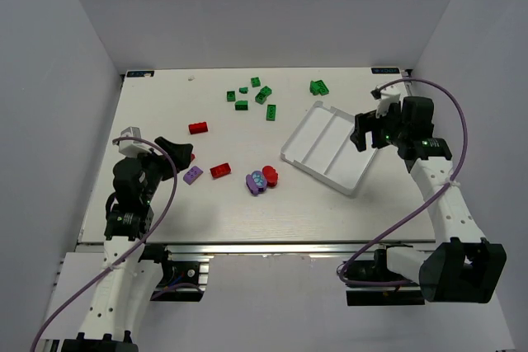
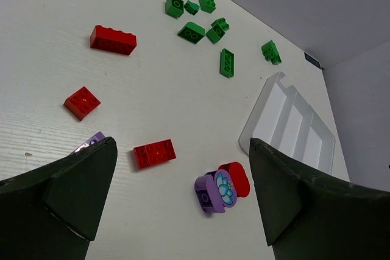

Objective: Sort the legos into containers by color

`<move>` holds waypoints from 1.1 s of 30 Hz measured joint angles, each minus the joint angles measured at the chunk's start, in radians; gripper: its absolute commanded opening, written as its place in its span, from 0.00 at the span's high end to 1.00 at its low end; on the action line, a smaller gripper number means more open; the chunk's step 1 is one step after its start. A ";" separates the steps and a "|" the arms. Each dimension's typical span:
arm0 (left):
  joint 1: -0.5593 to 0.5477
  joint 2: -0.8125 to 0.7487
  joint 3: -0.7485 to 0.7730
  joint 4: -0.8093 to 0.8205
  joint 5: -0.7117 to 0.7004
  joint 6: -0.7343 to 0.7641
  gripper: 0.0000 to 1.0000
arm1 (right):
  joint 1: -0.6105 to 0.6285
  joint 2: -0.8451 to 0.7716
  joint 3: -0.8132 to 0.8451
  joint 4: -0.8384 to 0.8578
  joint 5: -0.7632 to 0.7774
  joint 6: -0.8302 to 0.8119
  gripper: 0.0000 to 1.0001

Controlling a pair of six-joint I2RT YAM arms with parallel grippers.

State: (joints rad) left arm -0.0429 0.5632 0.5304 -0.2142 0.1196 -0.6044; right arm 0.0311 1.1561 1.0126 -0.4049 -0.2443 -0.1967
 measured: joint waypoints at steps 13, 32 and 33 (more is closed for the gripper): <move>0.000 -0.011 0.000 -0.003 0.025 -0.031 0.14 | 0.172 -0.166 -0.048 -0.257 -0.555 -0.768 0.12; 0.000 -0.041 -0.024 -0.014 0.106 -0.076 0.26 | 0.649 0.229 0.074 -0.234 -0.309 -0.831 0.11; 0.000 -0.051 -0.031 -0.017 0.106 -0.078 0.26 | 0.652 0.249 0.082 -0.227 -0.300 -0.829 0.11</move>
State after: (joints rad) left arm -0.0429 0.5117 0.4995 -0.2310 0.2256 -0.6823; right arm 0.6830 1.4048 1.0943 -0.6323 -0.5442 -1.0260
